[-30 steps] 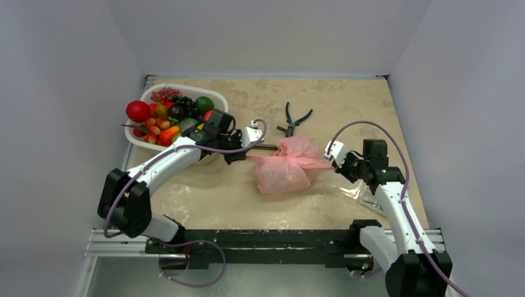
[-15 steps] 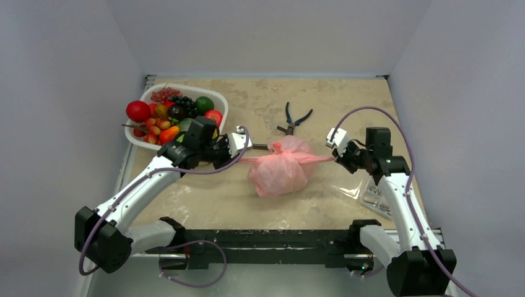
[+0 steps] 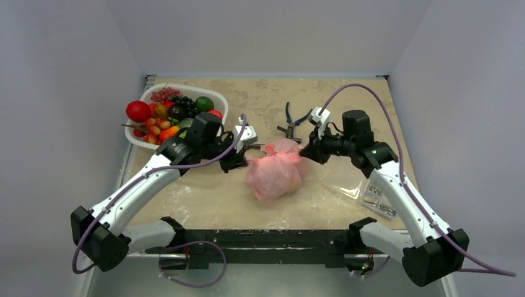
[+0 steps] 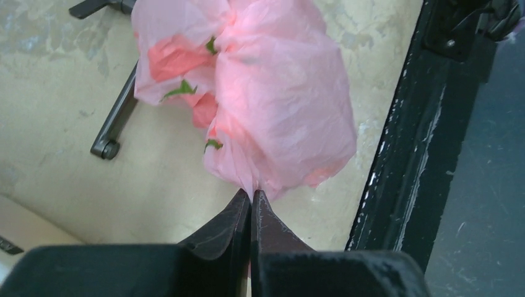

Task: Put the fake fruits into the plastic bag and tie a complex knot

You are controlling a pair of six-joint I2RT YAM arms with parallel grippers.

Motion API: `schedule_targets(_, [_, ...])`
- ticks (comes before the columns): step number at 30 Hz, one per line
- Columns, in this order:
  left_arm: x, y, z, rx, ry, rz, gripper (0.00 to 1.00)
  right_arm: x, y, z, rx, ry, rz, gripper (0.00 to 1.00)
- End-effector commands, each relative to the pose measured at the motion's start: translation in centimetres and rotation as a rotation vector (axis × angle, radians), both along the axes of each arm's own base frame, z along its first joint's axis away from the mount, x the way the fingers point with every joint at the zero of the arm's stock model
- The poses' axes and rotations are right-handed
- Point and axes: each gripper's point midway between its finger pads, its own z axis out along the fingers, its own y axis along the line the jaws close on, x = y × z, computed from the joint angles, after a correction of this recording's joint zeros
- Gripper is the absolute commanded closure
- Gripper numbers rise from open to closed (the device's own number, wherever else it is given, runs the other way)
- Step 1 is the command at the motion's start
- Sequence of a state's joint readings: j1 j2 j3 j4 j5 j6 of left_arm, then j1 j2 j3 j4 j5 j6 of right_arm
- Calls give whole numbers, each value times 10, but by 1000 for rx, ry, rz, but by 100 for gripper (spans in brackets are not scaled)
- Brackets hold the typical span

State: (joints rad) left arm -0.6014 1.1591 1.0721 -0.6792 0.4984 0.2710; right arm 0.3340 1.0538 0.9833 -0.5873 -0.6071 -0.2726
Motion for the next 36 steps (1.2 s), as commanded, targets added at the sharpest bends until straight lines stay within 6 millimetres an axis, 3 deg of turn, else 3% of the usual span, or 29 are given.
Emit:
schedule_targets(1, [-5,-25,11,-71,16,-64,100,5,34,44,222,32,16,100])
schedule_targets(4, [-12,-12,-42,75,-5,-128,100,0,28,8,133,58,23,100])
schedule_targets(7, [-41,-2,-81,163,14,-216,100,-16,17,-34,40,113,35,100])
schedule_targets(10, [-70,-4,-83,141,44,-284,100,-14,16,-25,35,77,29,100])
schedule_targets(14, [-74,-14,-59,93,48,-306,100,-7,15,-10,44,36,6,100])
schedule_targets(15, [-71,-17,-51,90,39,-307,96,-6,16,-6,47,28,6,94])
schedule_targets(19, [-67,-18,-19,72,70,-292,31,-3,17,18,73,2,-4,38])
schedule_targets(20, [-65,-16,-7,47,80,-275,8,-1,14,25,66,-15,-24,30])
schedule_targets(21, [-63,-13,5,21,86,-252,1,0,11,33,64,-38,-40,24])
schedule_targets(23, [-53,-1,28,-15,80,-192,0,1,6,52,68,-86,-65,9])
schedule_targets(25, [-42,12,48,-20,36,-135,0,0,3,68,78,-117,-91,2])
schedule_targets(32, [-5,52,119,-69,-50,80,0,13,-17,110,108,-178,-214,1])
schedule_targets(34, [8,65,137,-102,14,184,0,23,-31,117,112,-170,-278,1])
schedule_targets(36, [20,78,148,-148,116,284,0,38,-59,118,106,-144,-367,1])
